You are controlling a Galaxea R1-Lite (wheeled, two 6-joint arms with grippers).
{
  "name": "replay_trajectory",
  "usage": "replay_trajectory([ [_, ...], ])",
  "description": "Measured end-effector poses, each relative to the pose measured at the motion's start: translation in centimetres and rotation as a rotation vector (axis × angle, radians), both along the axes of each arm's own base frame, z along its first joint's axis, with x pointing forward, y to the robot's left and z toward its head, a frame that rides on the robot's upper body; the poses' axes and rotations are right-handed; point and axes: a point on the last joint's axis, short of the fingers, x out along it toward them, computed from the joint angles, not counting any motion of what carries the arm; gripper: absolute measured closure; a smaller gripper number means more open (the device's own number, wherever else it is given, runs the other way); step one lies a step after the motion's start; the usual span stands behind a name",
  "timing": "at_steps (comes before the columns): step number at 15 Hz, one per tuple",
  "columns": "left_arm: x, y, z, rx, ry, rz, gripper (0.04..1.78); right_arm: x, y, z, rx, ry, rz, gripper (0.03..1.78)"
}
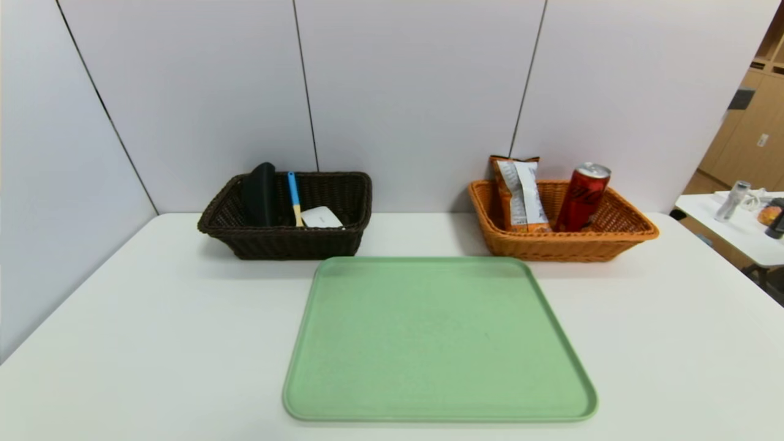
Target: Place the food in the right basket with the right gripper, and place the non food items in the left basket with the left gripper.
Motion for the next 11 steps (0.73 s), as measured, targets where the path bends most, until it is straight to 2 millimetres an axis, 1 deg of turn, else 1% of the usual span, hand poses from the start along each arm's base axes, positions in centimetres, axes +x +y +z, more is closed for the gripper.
replay_trajectory([
  [11,0.00,0.00,0.01,0.000,0.000,0.000,0.13,0.03,0.00,0.07,0.000,-0.013,0.000,0.11],
])
